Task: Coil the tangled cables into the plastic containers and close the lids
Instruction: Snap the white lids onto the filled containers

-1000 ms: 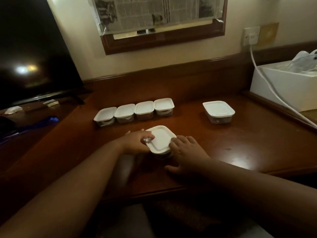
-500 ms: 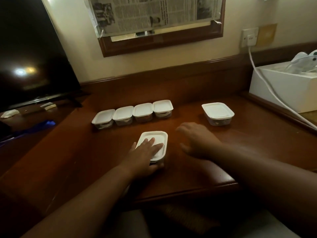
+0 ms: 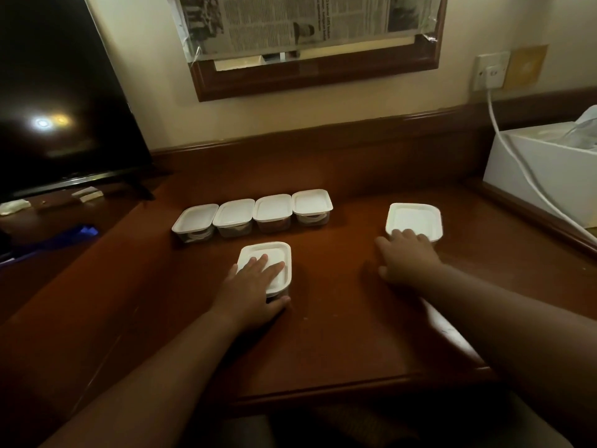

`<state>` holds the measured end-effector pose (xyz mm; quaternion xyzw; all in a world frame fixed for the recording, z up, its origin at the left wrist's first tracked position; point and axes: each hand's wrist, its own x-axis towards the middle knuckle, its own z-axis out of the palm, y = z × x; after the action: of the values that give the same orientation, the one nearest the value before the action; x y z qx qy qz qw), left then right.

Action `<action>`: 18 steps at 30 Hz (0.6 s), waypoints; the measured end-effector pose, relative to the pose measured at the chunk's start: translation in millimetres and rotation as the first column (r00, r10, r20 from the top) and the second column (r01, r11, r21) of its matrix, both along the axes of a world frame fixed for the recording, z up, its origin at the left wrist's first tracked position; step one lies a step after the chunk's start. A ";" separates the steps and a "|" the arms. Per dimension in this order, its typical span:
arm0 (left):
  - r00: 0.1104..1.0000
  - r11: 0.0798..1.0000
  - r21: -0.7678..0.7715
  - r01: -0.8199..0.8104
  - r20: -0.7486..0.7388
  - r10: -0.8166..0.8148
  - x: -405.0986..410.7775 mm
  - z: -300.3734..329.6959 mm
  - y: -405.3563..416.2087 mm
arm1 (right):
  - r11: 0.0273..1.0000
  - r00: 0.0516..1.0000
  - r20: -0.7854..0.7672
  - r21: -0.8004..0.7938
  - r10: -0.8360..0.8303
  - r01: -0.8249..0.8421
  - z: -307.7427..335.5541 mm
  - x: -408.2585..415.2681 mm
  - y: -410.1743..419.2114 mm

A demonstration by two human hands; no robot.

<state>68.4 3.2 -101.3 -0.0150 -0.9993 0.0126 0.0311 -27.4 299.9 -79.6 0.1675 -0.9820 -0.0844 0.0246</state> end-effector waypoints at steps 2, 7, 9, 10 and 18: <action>1.000 1.000 0.008 -0.016 -0.008 0.016 -2.9 -1.3 -5.0 | 0.994 0.994 -0.022 -0.025 0.104 -0.104 1.8 10.4 -15.8; 0.999 0.999 0.022 -0.042 -0.027 0.042 -10.5 -4.1 -16.2 | 0.927 0.929 0.002 -0.065 0.369 -0.369 -0.9 31.0 -45.8; 0.998 0.998 0.024 -0.054 -0.031 0.055 -11.9 -4.0 -21.5 | 0.904 0.909 -0.046 -0.090 0.415 -0.417 -2.9 33.8 -51.2; 0.998 0.998 0.024 -0.060 -0.029 0.061 -12.2 -3.4 -23.9 | 0.913 0.919 -0.061 -0.104 0.390 -0.395 -3.7 33.7 -52.9; 0.997 0.992 0.114 -0.062 0.058 0.055 -13.3 -1.6 -47.7 | 0.966 0.955 0.149 -0.087 0.255 -0.244 -8.2 14.1 -78.4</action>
<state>55.1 -44.5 -102.9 0.0159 -0.9989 -0.0447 0.0044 -13.2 221.5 -87.9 0.2953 -0.9541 -0.0335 -0.0378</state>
